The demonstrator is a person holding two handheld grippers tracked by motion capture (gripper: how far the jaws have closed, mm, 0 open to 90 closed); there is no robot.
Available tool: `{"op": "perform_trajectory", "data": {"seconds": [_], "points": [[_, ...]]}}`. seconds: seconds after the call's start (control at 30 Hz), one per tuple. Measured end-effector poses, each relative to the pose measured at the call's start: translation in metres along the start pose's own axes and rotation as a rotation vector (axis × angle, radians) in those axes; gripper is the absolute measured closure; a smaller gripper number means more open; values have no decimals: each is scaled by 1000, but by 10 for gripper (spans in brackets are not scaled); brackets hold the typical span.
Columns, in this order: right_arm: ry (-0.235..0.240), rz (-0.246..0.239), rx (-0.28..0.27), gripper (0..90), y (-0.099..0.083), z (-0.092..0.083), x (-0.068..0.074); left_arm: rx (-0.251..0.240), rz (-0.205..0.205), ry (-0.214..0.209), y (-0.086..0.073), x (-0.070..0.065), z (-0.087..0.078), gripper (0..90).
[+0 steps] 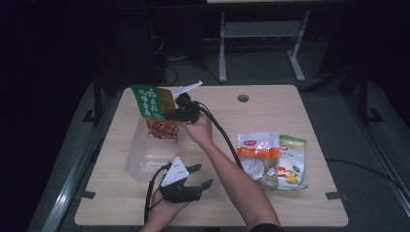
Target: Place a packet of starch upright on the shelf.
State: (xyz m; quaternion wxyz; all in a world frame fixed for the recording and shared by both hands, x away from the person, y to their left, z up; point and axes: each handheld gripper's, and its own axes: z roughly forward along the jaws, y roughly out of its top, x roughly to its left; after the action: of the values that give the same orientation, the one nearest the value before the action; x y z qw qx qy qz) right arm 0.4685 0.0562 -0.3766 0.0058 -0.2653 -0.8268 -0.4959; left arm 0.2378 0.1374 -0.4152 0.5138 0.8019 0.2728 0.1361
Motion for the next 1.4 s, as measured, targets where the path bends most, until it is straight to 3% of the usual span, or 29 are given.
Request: {"op": "perform_trajectory", "data": {"seconds": [0.13,0.5,0.67,1.4], "points": [[-30,-1,37,755,0,-4,-1,3,2,2,0,0,1,362],[-26,23,63,594,-2,-20,-6,1,-17,1,1,2,1,354],[-24,17,71,515,-4,-36,-5,9,-20,7,1,4,2,347],[-46,41,88,417,-30,-98,-6,33,-22,-13,5,3,13,346]]}}
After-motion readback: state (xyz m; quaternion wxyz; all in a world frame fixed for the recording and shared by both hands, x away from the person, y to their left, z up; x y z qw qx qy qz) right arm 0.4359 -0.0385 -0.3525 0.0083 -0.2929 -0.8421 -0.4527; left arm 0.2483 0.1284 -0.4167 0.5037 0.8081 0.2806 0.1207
